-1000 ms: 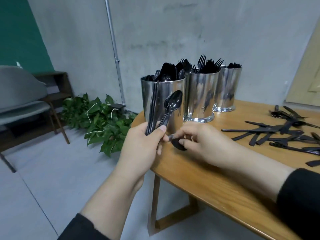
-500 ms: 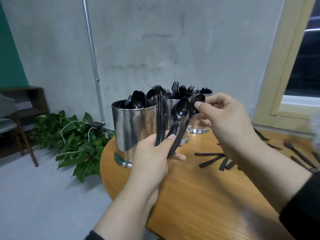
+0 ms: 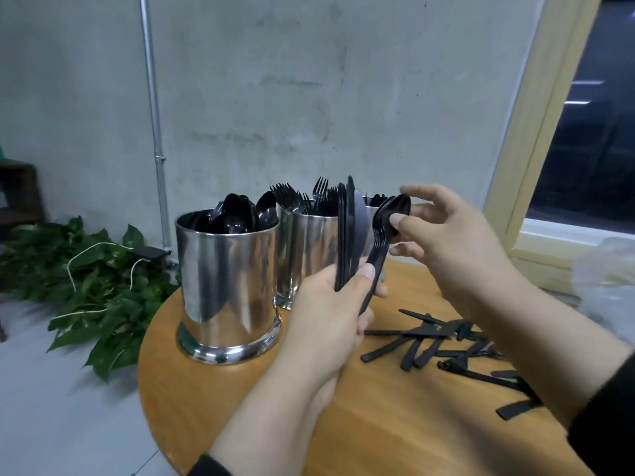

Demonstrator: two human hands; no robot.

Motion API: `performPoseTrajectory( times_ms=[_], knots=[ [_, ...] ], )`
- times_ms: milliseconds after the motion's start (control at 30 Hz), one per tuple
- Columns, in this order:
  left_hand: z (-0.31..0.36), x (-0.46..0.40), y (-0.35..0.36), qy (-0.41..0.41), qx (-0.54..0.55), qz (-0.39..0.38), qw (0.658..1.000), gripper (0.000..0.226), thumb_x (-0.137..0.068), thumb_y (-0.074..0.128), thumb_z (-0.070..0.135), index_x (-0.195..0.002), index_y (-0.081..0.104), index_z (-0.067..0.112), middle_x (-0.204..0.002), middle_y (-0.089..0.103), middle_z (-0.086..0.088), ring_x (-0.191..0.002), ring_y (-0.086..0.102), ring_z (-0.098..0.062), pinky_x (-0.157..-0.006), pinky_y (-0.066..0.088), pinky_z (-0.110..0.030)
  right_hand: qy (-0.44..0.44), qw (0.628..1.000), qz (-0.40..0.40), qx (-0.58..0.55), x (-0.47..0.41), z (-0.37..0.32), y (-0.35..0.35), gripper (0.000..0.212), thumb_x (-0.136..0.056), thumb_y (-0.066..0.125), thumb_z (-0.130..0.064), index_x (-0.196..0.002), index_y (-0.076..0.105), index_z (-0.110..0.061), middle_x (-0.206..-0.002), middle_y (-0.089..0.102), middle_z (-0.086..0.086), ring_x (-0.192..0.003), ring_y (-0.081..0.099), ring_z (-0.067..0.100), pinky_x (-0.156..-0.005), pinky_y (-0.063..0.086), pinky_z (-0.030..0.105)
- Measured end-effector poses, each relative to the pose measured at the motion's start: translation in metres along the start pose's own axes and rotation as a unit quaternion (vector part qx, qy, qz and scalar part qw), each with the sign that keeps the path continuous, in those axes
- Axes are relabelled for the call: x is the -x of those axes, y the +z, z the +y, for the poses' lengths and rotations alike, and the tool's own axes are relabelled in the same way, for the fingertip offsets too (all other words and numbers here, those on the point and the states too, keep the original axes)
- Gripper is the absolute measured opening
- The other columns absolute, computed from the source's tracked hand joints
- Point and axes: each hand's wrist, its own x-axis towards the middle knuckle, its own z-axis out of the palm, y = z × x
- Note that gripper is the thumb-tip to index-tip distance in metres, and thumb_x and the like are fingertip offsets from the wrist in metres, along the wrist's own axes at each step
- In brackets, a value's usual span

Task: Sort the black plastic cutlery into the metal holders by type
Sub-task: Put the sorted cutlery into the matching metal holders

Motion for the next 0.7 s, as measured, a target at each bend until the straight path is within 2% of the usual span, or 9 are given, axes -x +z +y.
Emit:
performPoseTrajectory(
  times_ms=[100,267,400,467,567,633,700],
  knots=[
    [0.002,-0.005,-0.003,0.009,0.004,-0.008,1.0,0.022,-0.104,0.054,0.025,-0.092,0.068,0.011,-0.081,0.069,0.001,-0.052,0.039,-0.012,-0.041,0.024,-0.022,-0.012,0.998,-0.046,0.041,-0.002,-0.01,-0.003,0.018,-0.095,0.062,-0.003,-0.111,0.068,-0.01,-0.097,0.074,0.012,-0.075,0.069,0.019,-0.069,0.06,0.027],
    [0.018,-0.004,-0.02,0.05,-0.026,0.004,0.998,0.025,-0.105,0.051,0.029,-0.103,0.07,0.012,-0.076,0.073,0.0,-0.046,0.049,-0.012,-0.04,0.03,-0.023,-0.029,0.997,-0.057,0.036,-0.012,-0.027,0.013,0.009,-0.092,0.064,-0.001,-0.099,0.068,-0.005,-0.09,0.076,0.012,-0.074,0.07,0.019,-0.077,0.06,0.036],
    [0.036,0.003,-0.044,0.094,0.009,0.043,0.995,0.021,-0.104,0.053,0.029,-0.107,0.071,0.02,-0.083,0.076,-0.006,-0.061,0.067,-0.018,-0.039,0.043,-0.027,-0.079,0.996,-0.042,-0.02,-0.025,-0.054,0.032,0.012,-0.09,0.064,0.005,-0.094,0.067,-0.006,-0.077,0.073,0.005,-0.068,0.069,0.019,-0.064,0.06,0.026],
    [0.043,0.006,-0.058,0.114,0.017,0.084,0.99,0.021,-0.103,0.055,0.031,-0.098,0.073,0.021,-0.074,0.07,-0.006,-0.055,0.061,-0.02,-0.037,0.041,-0.025,-0.107,0.992,-0.03,-0.062,-0.032,-0.073,0.039,0.014,-0.09,0.064,0.006,-0.092,0.066,-0.008,-0.076,0.073,0.004,-0.069,0.069,0.018,-0.064,0.056,0.022],
    [0.053,0.012,-0.087,0.124,0.035,0.172,0.977,0.026,-0.102,0.056,0.033,-0.088,0.071,0.017,-0.056,0.042,-0.005,-0.043,0.033,-0.016,-0.037,0.024,-0.021,-0.143,0.985,-0.025,-0.095,-0.038,-0.092,0.06,0.014,-0.089,0.064,0.005,-0.093,0.065,-0.009,-0.078,0.073,0.006,-0.07,0.069,0.018,-0.066,0.055,0.023],
    [0.059,0.015,-0.111,0.115,0.07,0.205,0.969,0.027,-0.101,0.058,0.033,-0.086,0.068,0.012,-0.054,0.031,0.001,-0.042,0.023,-0.011,-0.038,0.017,-0.02,-0.166,0.982,-0.035,-0.082,-0.04,-0.097,0.081,0.014,-0.089,0.063,0.005,-0.096,0.065,-0.006,-0.08,0.073,0.008,-0.068,0.069,0.02,-0.065,0.056,0.024],
    [0.064,0.018,-0.133,0.098,0.072,0.218,0.968,0.027,-0.1,0.061,0.033,-0.084,0.064,0.011,-0.054,0.03,0.002,-0.043,0.022,-0.011,-0.039,0.014,-0.02,-0.187,0.981,-0.046,-0.033,-0.041,-0.098,0.105,0.016,-0.088,0.062,0.006,-0.103,0.064,0.0,-0.084,0.073,0.013,-0.067,0.069,0.02,-0.065,0.058,0.027]
  ],
)
